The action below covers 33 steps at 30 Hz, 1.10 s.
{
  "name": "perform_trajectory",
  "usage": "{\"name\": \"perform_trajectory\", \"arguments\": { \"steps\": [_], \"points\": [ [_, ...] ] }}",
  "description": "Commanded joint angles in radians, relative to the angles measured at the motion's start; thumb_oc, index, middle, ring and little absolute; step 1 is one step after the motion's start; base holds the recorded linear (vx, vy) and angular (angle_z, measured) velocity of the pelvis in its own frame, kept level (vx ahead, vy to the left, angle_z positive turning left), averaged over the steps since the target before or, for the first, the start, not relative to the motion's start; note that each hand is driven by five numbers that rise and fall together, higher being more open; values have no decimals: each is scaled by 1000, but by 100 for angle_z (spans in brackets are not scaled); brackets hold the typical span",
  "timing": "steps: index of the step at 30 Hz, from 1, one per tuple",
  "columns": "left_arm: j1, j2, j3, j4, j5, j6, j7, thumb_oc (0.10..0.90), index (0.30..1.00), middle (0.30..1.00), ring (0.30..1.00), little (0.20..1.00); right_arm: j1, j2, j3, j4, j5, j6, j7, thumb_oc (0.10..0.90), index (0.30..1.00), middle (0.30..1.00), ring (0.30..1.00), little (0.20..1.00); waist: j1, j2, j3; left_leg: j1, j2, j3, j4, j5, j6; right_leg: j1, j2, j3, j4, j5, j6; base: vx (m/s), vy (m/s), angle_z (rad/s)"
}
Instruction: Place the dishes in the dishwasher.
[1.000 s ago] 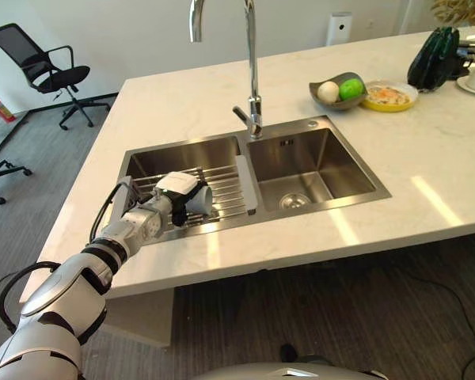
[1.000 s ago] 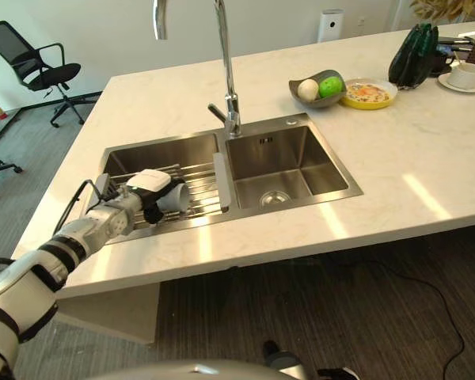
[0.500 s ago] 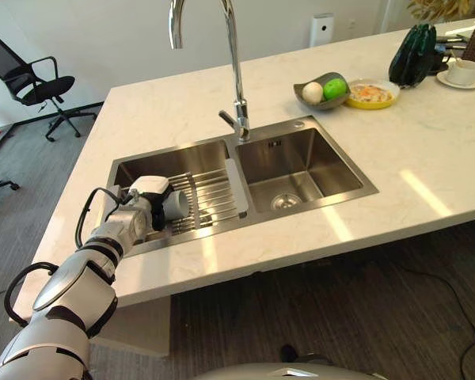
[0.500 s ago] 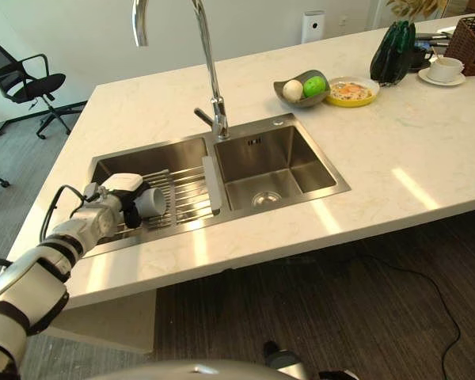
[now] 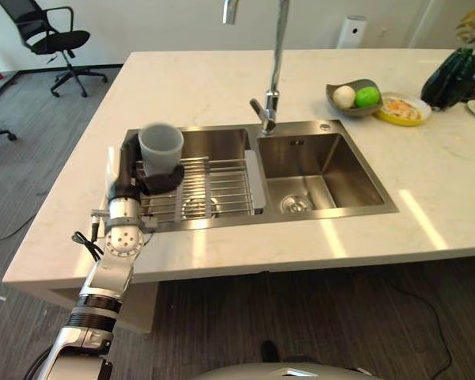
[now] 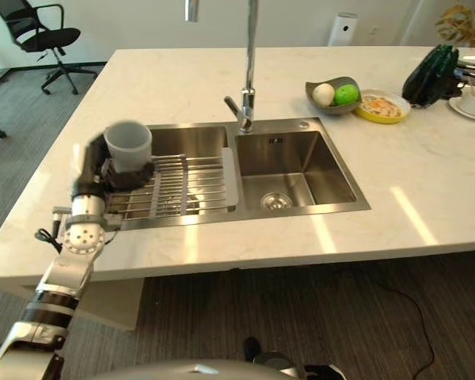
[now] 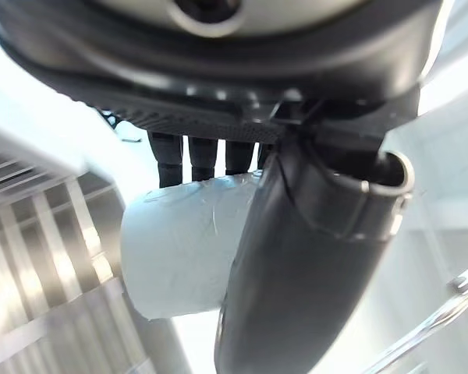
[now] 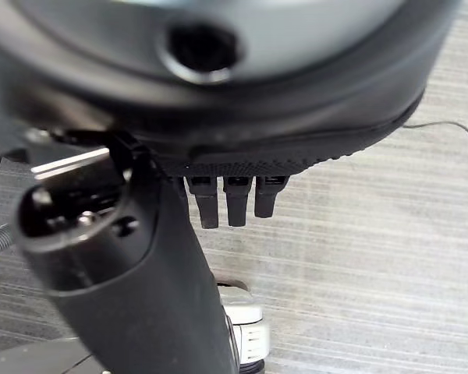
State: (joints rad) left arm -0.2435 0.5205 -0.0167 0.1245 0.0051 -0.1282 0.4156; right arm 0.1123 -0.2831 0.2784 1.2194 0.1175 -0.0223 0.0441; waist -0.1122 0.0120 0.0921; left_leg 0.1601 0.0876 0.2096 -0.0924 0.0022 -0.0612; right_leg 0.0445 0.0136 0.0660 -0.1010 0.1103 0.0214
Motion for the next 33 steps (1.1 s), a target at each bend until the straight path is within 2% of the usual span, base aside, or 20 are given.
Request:
{"name": "perform_trajectory", "arguments": {
  "steps": [1, 3, 7, 8, 9, 10, 11, 12, 13, 14, 15, 19, 20, 21, 25, 27, 30, 31, 32, 33],
  "points": [
    [-82, 89, 106, -88, 58, -112, 55, 400, 300, 300, 300, 300, -46, -16, -10, 60, -16, -18, -7, 800, 900, 900, 900, 900, 7, 0, -45, 4, -31, -46, 5, -68, -18, 78, -42, -13, 14, -154, 70, 13, -20, 11],
    [-18, 95, 138, -127, 94, -112, 53, 400, 300, 300, 300, 300, -65, -17, -11, 65, -23, -18, -7, 800, 900, 900, 900, 900, 29, -1, -38, -4, -31, -52, 5, -52, -18, 72, -42, -16, 14, -147, 65, -18, -20, 6],
    [-9, 92, 144, -135, 95, -109, 50, 400, 300, 300, 300, 300, -64, -18, -7, 66, -23, -18, -7, 800, 900, 900, 900, 900, 24, 0, -42, 0, -32, -54, 5, -62, -17, 77, -43, -18, 14, -156, 66, -23, -17, 13],
    [144, 78, 206, -202, 135, -122, 47, 400, 300, 300, 300, 300, -124, -26, 5, 66, -46, -17, -9, 800, 900, 900, 900, 900, 92, -13, -1, -46, -33, -86, 58, -37, -25, 69, -53, -36, 14, -143, 54, -126, -71, 8],
    [144, 78, 206, -202, 135, -122, 47, 400, 300, 300, 300, 300, -124, -26, 5, 66, -46, -17, -9, 800, 900, 900, 900, 900, 92, -13, -1, -46, -33, -86, 58, -37, -25, 69, -53, -36, 14, -143, 54, -386, -256, 5],
    [261, 47, 237, -264, 112, -133, 37, 400, 300, 300, 300, 300, -191, -61, 53, 17, -78, -25, -21, 800, 900, 900, 900, 900, 232, -13, 62, -171, -30, -213, 99, 8, -63, 52, -76, -207, 17, -163, 48, -326, -234, 1],
    [270, 35, 235, -284, 107, -134, 32, 400, 300, 300, 300, 300, -199, -69, 45, 11, -75, -25, -29, 800, 900, 900, 900, 900, 248, -4, 66, -201, -32, -250, 75, 43, -74, 44, -77, -267, 15, -169, 47, -326, -234, 74],
    [270, 35, 235, -284, 107, -134, 32, 400, 300, 300, 300, 300, -199, -69, 45, 11, -75, -25, -29, 800, 900, 900, 900, 900, 248, -4, 66, -201, -32, -250, 75, 43, -74, 44, -77, -267, 15, -169, 47, -238, -139, 236],
    [260, 29, 225, -313, 118, -131, 31, 400, 300, 300, 300, 300, -210, -87, 28, 5, -67, -33, -41, 800, 900, 900, 900, 900, 294, 24, 75, -275, -41, -326, 19, 136, -99, 28, -92, -399, 14, -176, 48, -175, -90, 349],
    [260, 28, 225, -314, 118, -131, 31, 400, 300, 300, 300, 300, -210, -87, 28, 6, -67, -33, -41, 800, 900, 900, 900, 900, 289, 25, 73, -280, -42, -331, 19, 138, -99, 25, -92, -405, 14, -176, 48, -312, -159, 299],
    [234, 30, 205, -341, 130, -130, 32, 400, 300, 300, 300, 300, -206, -101, -16, 28, -27, -41, -53, 800, 900, 900, 900, 900, 315, 27, 90, -327, -7, -239, 18, 148, -111, 26, -121, -489, 14, -180, 56, -188, -82, 243],
    [171, 38, 170, -378, 151, -124, 24, 400, 300, 300, 300, 300, -151, -110, -56, 79, -33, -42, -57, 800, 900, 900, 900, 900, 267, 4, 70, -269, 127, 60, 161, 71, -111, 53, -155, -702, 21, -188, 43, -173, -45, 368],
    [172, 38, 170, -380, 151, -123, 23, 400, 300, 300, 300, 300, -150, -110, -56, 79, -33, -42, -58, 800, 900, 900, 900, 900, 265, 4, 71, -270, 128, 58, 165, 67, -110, 55, -154, -704, 21, -189, 44, -202, 150, 199],
    [167, 43, 170, -398, 164, -129, 13, 400, 300, 300, 300, 300, -137, -91, -93, 72, 11, -43, -67, 800, 900, 900, 900, 900, 257, -7, 53, -184, 166, 174, 202, 36, -119, 53, -185, -797, 25, -160, 44, -128, 193, 157],
    [145, 28, 127, -418, 149, -127, -14, 400, 300, 300, 300, 300, -119, -23, -110, 28, 51, -35, -96, 800, 900, 900, 900, 900, 244, -5, -4, -86, 156, 275, 85, 9, -105, 65, -254, -939, 49, -91, 64, -84, 287, 165],
    [151, 23, 114, -420, 152, -118, -28, 400, 300, 300, 300, 300, -111, -13, -117, 20, 51, -36, -104, 800, 900, 900, 900, 900, 238, -1, -8, -89, 146, 279, 48, 15, -92, 69, -265, -954, 65, -84, 73, -24, 226, 185],
    [175, 44, 112, -420, 165, -105, -41, 400, 300, 300, 300, 300, -128, 12, -125, -9, 69, -34, -121, 800, 900, 900, 900, 900, 239, -7, 4, -93, 96, 188, 14, -8, -53, 53, -299, -928, 152, -67, 102, 41, 246, 104],
    [176, 55, 102, -422, 165, -101, -50, 400, 300, 300, 300, 300, -121, 26, -134, -21, 83, -41, -126, 800, 900, 900, 900, 900, 219, -12, 13, -93, 86, 163, 9, -28, -37, 31, -306, -865, 207, -73, 116, 110, 229, 51],
    [147, 75, 33, -381, 152, -111, -48, 400, 300, 300, 300, 300, -141, 30, -134, -43, 141, -54, -119, 800, 900, 900, 900, 900, 116, -25, 34, -98, 64, 71, 5, -19, -24, -94, -181, -440, 233, -156, 123, 218, 220, 61],
    [100, 72, -21, -355, 139, -118, -51, 400, 300, 300, 300, 300, -131, 34, -121, -46, 163, -57, -98, 800, 900, 900, 900, 900, 66, -29, 35, -102, 41, 6, 5, -16, -18, -121, -88, -182, 237, -197, 134, 193, 165, 46]
  ]
}}
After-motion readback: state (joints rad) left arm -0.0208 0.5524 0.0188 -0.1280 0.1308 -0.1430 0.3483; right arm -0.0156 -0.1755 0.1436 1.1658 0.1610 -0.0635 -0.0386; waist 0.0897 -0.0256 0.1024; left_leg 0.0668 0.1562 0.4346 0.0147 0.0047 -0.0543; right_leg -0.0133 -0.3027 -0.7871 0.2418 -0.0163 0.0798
